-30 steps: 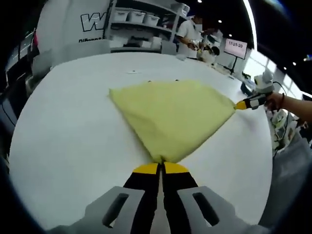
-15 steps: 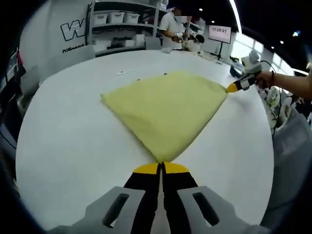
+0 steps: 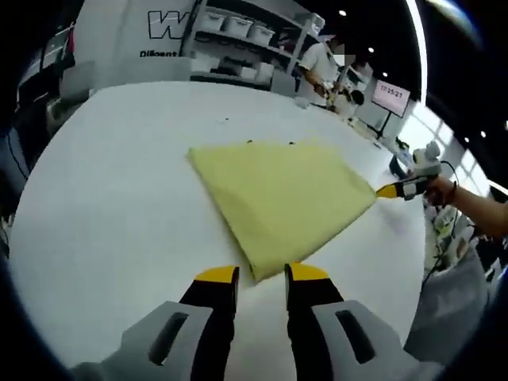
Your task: Fold the garment on the visible template until the final outline fits inside the template.
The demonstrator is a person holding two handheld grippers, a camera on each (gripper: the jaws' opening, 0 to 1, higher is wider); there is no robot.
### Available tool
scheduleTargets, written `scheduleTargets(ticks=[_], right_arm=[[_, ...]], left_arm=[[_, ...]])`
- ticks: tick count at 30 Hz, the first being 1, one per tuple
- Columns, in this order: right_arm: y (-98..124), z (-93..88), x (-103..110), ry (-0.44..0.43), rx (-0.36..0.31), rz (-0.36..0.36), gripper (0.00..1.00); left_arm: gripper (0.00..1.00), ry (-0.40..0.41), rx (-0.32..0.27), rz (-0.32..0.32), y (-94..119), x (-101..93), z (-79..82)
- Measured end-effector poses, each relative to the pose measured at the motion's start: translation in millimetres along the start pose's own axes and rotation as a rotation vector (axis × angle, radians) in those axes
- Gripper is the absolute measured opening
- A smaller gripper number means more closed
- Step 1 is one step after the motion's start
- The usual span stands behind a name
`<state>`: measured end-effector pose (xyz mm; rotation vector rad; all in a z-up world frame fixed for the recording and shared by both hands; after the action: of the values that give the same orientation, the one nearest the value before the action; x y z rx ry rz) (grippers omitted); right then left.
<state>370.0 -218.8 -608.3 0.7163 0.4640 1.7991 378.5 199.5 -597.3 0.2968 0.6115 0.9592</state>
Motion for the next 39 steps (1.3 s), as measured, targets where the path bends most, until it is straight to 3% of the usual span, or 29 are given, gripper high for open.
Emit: scheduleTargets(ticks=[7,9,12,13,15,16,28,39], right_arm=[[-7,1.2,2,-0.023,0.008,0.003,0.17],[-8,1.3,1,-0.021,0.012,-0.003,0.15],[-8,1.9,-1,-0.011,0.012,-0.016,0.08],[-8,1.7,-1,-0.007,0.016,-0.018,0.05],[-9,1.2,-2,0.008,0.022,-0.023,0.0],[-9,1.1,-2,0.011,0.024,-0.024,0.0],[-6,-3.9,7,0.023,0.05,0.001,0.0],[3,-17.8,25,0.014,0.07,0.044,0.0]], left_arm=[[0.25,0.093,0.007,0.063,-21,1.2,-1.3],[0.25,0.064,0.024,0.099,-27,6.2,-6.8],[0.11,0.061,0.031,0.099,-29,7.4,-9.2],[0.02,0.027,0.029,0.107,-29,8.3,-9.4],[0.01,0.011,0.036,0.105,-29,7.4,-10.2],[0.01,-0.003,0.042,0.085,-27,6.2,-10.8],[0.01,-0.066,0.044,0.115,-12,11.9,-12.5],[0.01,-0.044,0.047,0.138,11,17.0,-22.2]])
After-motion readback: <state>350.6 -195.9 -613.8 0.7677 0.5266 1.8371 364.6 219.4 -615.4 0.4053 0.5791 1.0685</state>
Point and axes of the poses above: the point that each gripper's makers call its tool centre point, and the gripper's own axes: y roughly backward along the fingers, x roughly to its left, z roughly out of its top, the point moved 7 cm from there along y, roughly backward along the fingers, and after that the axes turned 9 degrees about -x, right-handed, at the moved point
